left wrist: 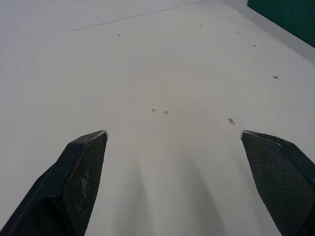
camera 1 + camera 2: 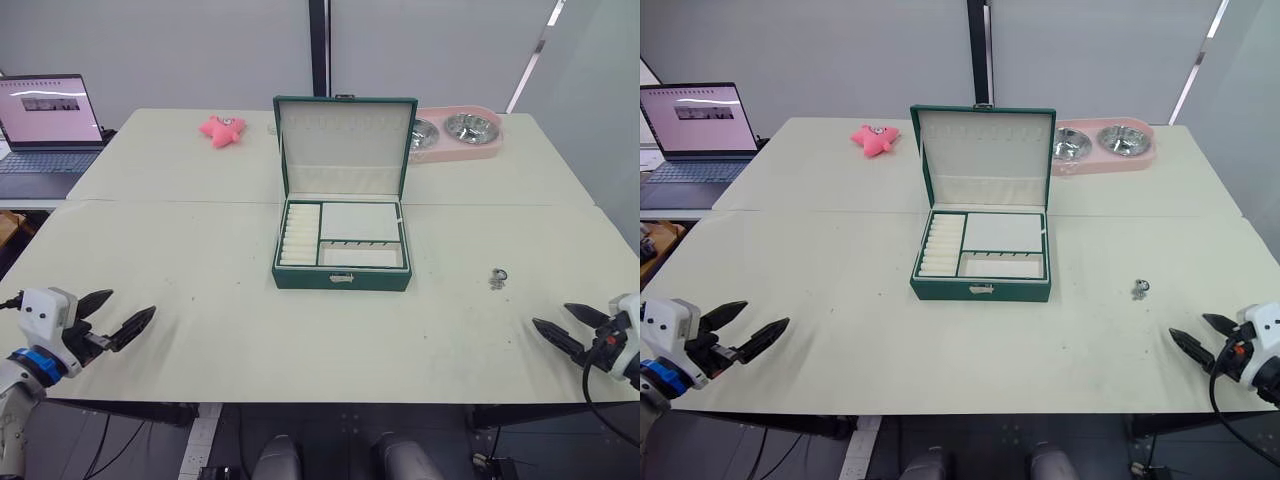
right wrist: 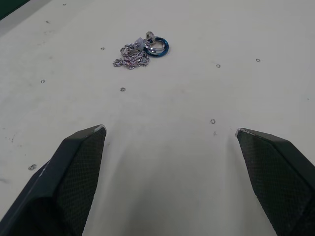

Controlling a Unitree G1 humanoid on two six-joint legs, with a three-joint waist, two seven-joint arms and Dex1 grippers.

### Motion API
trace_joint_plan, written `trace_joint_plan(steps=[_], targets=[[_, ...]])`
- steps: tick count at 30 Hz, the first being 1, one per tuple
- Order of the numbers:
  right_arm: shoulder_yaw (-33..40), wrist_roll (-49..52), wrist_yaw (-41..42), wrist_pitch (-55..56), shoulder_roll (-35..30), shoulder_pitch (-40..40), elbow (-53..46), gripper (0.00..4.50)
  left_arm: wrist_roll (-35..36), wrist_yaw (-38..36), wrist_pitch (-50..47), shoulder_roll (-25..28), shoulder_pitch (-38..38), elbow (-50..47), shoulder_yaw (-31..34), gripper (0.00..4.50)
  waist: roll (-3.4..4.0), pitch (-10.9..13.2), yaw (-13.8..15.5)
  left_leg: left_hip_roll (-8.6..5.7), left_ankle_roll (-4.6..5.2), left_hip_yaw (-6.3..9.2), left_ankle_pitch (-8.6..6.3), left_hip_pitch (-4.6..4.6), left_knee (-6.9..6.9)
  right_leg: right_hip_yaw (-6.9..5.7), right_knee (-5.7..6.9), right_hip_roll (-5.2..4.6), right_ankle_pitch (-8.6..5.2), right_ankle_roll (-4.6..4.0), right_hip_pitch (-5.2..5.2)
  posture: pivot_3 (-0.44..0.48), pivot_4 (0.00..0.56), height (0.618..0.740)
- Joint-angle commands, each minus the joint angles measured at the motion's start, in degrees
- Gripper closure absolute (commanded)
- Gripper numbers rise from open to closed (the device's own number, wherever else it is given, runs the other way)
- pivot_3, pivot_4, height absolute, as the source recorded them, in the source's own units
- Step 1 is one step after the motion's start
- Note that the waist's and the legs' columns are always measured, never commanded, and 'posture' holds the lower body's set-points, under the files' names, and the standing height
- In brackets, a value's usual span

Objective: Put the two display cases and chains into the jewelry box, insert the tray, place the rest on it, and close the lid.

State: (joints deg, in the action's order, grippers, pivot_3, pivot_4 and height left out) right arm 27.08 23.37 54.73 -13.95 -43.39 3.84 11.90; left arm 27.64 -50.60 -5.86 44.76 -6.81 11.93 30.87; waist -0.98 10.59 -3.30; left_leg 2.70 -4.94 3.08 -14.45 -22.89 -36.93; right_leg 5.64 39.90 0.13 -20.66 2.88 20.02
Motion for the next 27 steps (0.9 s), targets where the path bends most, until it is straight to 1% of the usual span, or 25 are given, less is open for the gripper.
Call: trace_joint_plan(steps=[1, 6, 9, 11, 14, 19, 27], targets=[[0.4, 0.1, 0.2, 1.7, -0.8, -0.8, 0.2, 0.02, 0.5, 0.4, 0.7, 0.1, -0.4, -1.7, 2.5, 0.00, 0.00, 0.0, 0.0, 0.00, 0.00, 0.00, 0.00, 0.00, 0.00, -0.01, 0.00, 0.00, 0.00, 0.00, 0.00, 0.000, 0.150, 0.740], [0.3, 1.0, -0.1, 1.6, -0.3, -1.8, 0.2, 0.02, 1.1, 0.4, 0.3, -0.1, -0.9, -4.5, 2.3, 0.00, 0.00, 0.0, 0.0, 0.00, 0.00, 0.01, 0.00, 0.00, 0.00, -0.01, 0.00, -0.01, 0.00, 0.00, -0.01, 0.000, 0.150, 0.740], [0.3, 1.8, -0.6, 0.9, 0.4, -2.0, -0.9, 0.02, 2.1, 0.2, -1.1, -0.6, -1.2, -8.9, 1.1, 0.00, 0.00, 0.0, 0.1, 0.00, 0.00, 0.02, 0.00, 0.00, 0.00, -0.02, 0.01, -0.01, 0.00, 0.00, -0.03, 0.000, 0.150, 0.740], [0.2, 2.2, -1.4, 0.9, 1.3, -2.0, -1.9, 0.02, 2.3, 0.5, -2.7, -0.7, -1.3, -13.6, -0.5, 0.00, 0.00, 0.0, 0.1, 0.00, 0.00, 0.02, 0.00, 0.00, -0.01, -0.03, 0.00, -0.01, 0.00, 0.00, -0.04, 0.000, 0.150, 0.740], [0.1, 2.7, -2.8, 0.2, 2.4, -2.2, -3.9, 0.02, 3.4, 1.2, -5.4, -1.4, -0.3, -18.8, -2.3, 0.00, 0.00, 0.0, 0.1, -0.01, 0.00, 0.03, 0.00, 0.00, -0.01, -0.02, 0.01, -0.02, 0.00, 0.00, -0.04, 0.000, 0.150, 0.740], [-1.2, 2.6, -6.1, -0.5, 5.1, -1.2, -8.8, 0.02, 4.1, 1.0, -8.5, -2.6, 3.2, -24.1, -7.3, 0.00, 0.01, 0.0, 0.1, 0.00, 0.00, 0.03, 0.00, 0.00, -0.03, -0.03, 0.02, 0.00, 0.00, 0.00, -0.06, 0.000, 0.150, 0.740], [-3.0, 1.6, -14.5, -1.3, 10.5, 0.9, -16.6, 0.02, 5.2, -2.9, -12.5, -3.5, 9.0, -30.2, -18.2, 0.00, 0.02, 0.0, 0.2, -0.01, -0.01, 0.04, 0.01, -0.01, -0.04, -0.02, 0.04, 0.00, 0.00, 0.00, -0.05, 0.000, 0.150, 0.740]])
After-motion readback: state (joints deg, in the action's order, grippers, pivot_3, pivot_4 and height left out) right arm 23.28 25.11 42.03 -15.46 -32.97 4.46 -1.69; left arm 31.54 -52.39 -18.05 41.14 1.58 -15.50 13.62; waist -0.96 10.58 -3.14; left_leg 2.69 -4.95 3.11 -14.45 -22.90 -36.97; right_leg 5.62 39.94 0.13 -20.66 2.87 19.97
